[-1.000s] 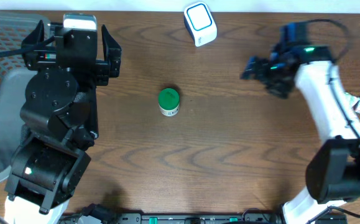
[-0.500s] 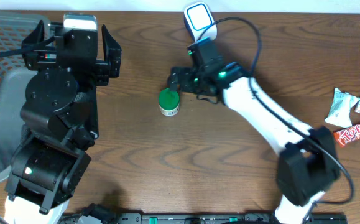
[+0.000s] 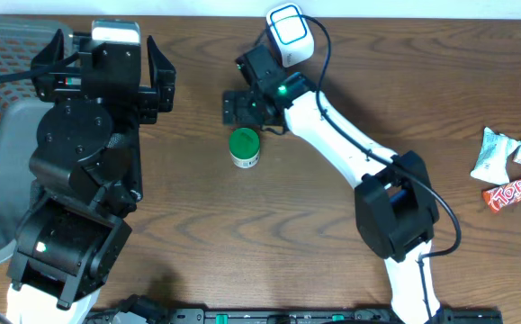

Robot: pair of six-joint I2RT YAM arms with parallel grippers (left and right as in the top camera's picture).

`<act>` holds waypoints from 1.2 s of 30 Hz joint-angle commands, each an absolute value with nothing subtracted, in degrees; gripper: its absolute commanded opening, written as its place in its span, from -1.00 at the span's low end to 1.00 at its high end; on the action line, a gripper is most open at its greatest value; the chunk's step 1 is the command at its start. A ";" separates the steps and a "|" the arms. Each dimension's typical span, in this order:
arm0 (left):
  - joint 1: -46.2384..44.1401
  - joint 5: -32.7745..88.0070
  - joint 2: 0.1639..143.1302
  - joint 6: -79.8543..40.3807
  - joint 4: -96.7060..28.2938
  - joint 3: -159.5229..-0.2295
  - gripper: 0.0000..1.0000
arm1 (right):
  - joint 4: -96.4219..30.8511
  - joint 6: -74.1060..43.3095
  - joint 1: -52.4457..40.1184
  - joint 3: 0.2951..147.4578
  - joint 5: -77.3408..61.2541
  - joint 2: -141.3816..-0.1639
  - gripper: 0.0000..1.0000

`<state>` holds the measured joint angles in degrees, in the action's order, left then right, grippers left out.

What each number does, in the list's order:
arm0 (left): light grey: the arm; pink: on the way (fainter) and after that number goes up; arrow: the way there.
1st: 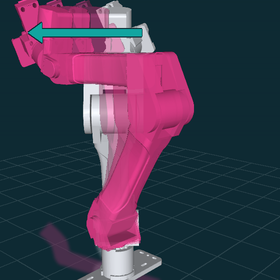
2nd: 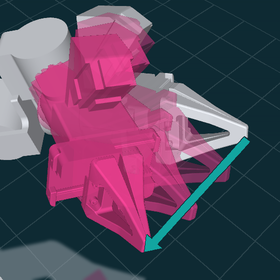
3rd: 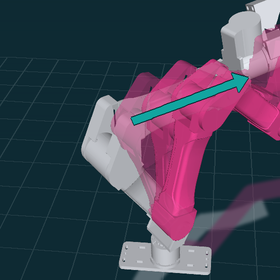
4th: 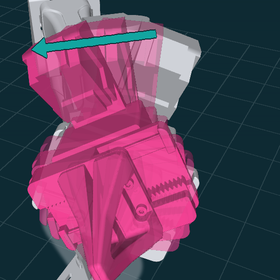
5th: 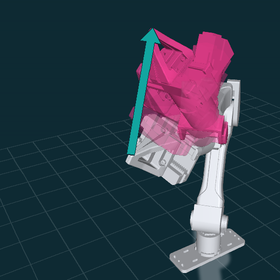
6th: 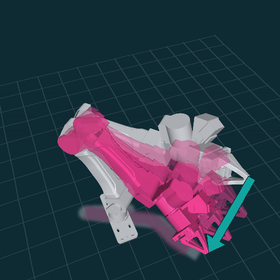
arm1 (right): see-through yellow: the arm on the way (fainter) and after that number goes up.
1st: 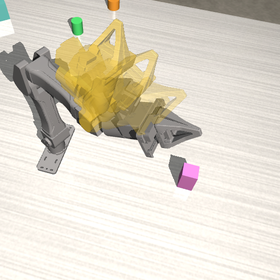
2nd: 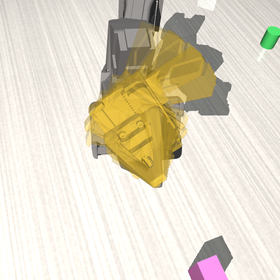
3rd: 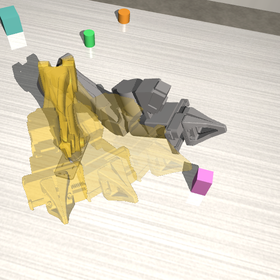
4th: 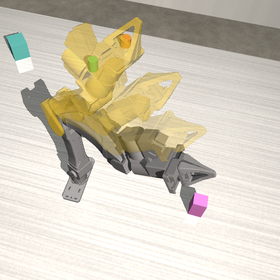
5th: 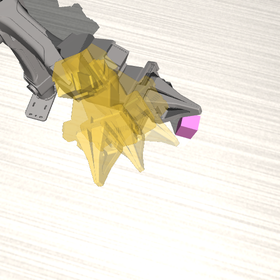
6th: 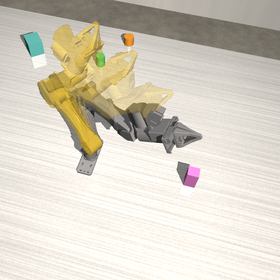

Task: Scan the item barcode
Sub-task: 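Reach the right gripper to the green-lidded jar and grasp it, then lift the jar and carry it up toward the scanner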

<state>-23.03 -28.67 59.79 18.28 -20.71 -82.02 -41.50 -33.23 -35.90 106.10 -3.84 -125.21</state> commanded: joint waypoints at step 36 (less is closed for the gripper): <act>-22.79 -29.02 59.46 18.81 -20.58 -82.94 1.00 | -52.84 -29.71 -40.38 107.22 4.45 -131.35 0.85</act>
<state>-23.03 -28.67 59.79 18.28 -20.71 -82.02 -52.62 -30.33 -40.47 106.45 2.63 -129.14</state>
